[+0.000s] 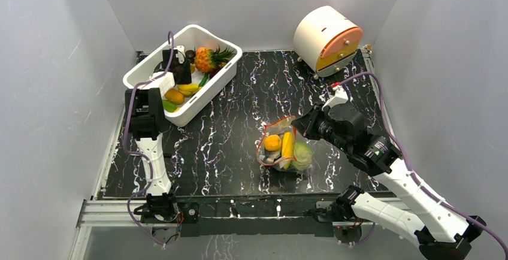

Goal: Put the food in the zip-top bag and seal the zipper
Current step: Pick up the fake fruit from the bin.

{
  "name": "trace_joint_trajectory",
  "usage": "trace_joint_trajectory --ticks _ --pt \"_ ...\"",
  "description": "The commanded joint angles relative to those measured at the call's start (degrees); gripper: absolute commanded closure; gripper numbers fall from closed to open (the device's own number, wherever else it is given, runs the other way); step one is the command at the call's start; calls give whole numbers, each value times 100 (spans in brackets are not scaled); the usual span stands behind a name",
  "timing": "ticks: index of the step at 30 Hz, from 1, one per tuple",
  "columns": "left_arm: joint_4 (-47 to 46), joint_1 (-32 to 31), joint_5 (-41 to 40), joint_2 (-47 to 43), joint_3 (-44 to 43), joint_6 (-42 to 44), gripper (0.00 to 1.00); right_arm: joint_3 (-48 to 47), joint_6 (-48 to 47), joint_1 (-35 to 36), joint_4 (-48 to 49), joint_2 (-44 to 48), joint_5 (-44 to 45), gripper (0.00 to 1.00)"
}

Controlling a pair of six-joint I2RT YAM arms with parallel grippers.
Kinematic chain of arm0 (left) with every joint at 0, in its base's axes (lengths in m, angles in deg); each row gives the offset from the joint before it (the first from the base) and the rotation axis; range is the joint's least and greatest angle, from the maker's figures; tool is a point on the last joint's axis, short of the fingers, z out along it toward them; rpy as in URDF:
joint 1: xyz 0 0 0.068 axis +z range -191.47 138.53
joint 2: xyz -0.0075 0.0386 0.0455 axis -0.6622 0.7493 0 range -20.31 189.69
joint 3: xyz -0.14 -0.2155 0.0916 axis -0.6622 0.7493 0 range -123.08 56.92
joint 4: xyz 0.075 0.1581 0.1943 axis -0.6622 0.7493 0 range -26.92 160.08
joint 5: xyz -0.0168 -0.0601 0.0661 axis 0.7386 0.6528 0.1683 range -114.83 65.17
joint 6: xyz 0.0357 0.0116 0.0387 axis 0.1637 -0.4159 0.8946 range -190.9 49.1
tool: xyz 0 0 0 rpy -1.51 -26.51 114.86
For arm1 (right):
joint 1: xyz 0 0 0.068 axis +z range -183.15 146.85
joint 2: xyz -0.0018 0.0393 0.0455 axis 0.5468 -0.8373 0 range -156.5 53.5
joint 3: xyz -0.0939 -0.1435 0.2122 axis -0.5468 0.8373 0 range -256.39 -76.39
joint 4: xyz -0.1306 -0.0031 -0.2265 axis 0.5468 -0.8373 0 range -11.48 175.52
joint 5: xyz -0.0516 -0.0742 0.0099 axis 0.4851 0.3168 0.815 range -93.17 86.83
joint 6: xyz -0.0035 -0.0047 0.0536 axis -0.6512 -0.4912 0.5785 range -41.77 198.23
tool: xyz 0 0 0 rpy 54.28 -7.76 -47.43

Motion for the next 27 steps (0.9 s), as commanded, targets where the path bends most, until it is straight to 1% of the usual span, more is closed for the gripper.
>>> trace_joint_trajectory --ticks 1,4,10,15,19,21,24,27 --pt "141 25 -230 -509 -18 -21 74 -88 42 -11 482 26 30 100" --pt "10 18 -319 -873 148 -52 80 -62 47 -7 505 35 18 100" --pt "-368 13 -230 -1614 544 -183 85 -51 70 -6 505 93 15 100" --pt "-781 0 -228 -2190 920 -223 85 -87 121 -7 440 101 24 100" --pt "-751 -10 -90 -2636 972 -284 84 -125 191 -6 411 83 18 100" --pt "-681 -19 74 -2901 1032 -372 84 -130 221 -7 437 87 -5 100" --pt "-454 -44 529 -3315 1125 -560 83 -131 271 -10 485 57 -55 100" --pt "-367 -99 808 -3828 1404 -762 82 -102 336 -7 551 31 -106 100"
